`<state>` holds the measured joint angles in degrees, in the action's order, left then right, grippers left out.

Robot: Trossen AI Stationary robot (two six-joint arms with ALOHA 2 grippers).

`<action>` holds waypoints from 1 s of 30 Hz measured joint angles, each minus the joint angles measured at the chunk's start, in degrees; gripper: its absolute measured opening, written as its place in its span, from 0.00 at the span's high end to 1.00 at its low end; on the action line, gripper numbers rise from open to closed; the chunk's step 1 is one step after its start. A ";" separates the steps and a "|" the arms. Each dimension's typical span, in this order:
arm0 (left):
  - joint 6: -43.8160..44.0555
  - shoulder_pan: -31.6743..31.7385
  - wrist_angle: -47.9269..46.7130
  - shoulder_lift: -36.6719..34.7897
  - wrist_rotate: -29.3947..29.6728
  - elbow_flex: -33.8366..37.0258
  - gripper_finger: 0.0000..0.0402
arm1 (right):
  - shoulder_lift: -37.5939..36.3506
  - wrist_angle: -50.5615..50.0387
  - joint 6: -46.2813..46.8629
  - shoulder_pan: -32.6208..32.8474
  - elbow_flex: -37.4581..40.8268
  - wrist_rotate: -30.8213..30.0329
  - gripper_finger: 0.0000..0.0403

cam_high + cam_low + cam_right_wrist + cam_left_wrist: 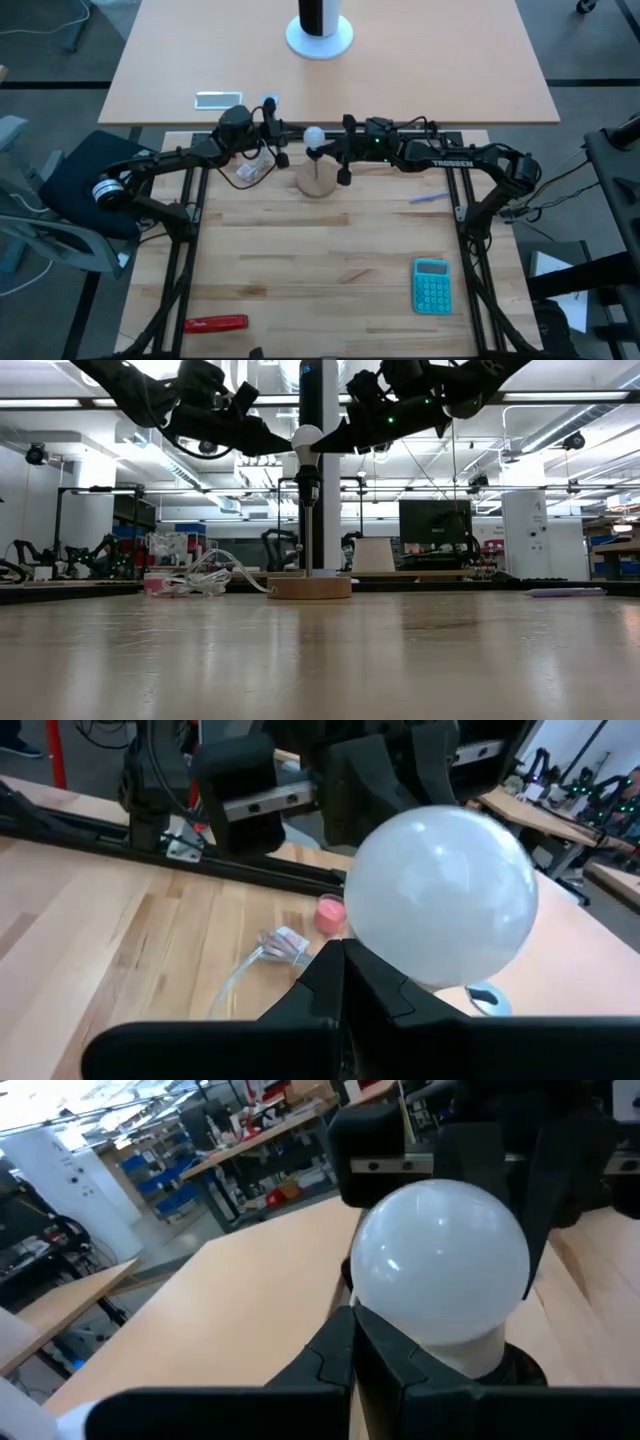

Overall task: Screw lightbulb
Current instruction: Remove the light bulb from the bulb socket

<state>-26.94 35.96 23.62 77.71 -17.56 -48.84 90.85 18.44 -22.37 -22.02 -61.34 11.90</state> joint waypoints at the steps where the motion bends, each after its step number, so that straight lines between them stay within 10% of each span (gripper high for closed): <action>1: 0.00 0.00 0.19 0.00 0.00 0.00 1.00 | -0.05 0.09 0.00 0.00 0.00 0.00 1.00; 30: 0.94 -1.68 2.59 1.51 -3.18 -0.26 1.00 | -2.86 -1.87 0.49 0.04 0.00 -3.18 1.00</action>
<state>-26.00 34.28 26.21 79.23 -20.74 -49.09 87.99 16.56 -21.88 -21.98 -61.34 8.72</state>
